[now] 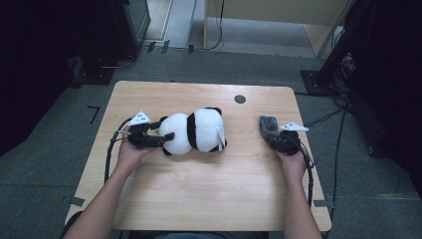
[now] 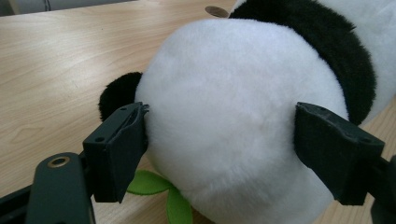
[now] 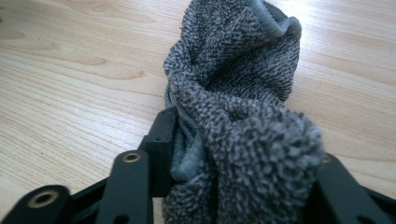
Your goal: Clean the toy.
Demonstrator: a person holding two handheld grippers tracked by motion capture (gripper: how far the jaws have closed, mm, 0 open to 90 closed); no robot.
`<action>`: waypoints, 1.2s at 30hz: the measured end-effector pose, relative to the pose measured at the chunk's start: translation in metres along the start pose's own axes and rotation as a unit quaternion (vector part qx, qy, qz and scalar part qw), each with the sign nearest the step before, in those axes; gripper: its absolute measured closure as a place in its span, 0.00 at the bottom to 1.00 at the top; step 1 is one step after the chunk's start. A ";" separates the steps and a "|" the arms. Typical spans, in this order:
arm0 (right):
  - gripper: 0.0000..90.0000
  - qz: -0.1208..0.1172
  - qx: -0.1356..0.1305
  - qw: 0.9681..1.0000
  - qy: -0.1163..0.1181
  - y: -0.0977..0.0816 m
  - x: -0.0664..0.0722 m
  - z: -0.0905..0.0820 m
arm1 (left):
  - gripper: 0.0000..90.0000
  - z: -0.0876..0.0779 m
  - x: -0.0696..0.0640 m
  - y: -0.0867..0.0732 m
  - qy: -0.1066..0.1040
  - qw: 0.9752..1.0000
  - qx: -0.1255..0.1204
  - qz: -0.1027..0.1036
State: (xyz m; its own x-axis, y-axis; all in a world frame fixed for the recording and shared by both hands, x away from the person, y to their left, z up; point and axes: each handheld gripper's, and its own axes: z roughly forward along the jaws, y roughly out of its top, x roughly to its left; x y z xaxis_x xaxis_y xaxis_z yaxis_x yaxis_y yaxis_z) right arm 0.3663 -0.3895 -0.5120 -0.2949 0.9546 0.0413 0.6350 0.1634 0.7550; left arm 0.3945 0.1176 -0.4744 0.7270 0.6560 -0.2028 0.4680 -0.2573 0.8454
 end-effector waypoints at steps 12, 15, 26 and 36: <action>0.71 0.035 -0.006 0.999 0.012 -0.002 -0.005 -0.001 | 0.14 0.002 -0.003 0.001 0.014 1.000 0.013 0.002; 0.71 0.034 -0.005 0.999 0.012 -0.002 -0.005 -0.001 | 0.11 0.003 -0.002 0.000 0.020 1.000 0.014 -0.002; 0.81 0.057 -0.006 0.998 0.017 0.002 -0.007 -0.006 | 0.15 0.000 0.003 0.000 -0.008 0.999 0.019 -0.040; 0.83 0.061 -0.015 0.998 0.026 0.011 -0.003 -0.011 | 0.12 -0.004 -0.012 0.007 0.031 0.999 -0.017 -0.011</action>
State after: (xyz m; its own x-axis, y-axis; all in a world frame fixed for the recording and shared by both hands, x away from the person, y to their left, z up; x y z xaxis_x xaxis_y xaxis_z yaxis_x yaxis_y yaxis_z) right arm 0.3666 -0.3936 -0.4963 -0.2547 0.9525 0.1670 0.6462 0.0392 0.7621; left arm 0.3868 0.1104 -0.4645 0.6839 0.7041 -0.1913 0.4658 -0.2195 0.8572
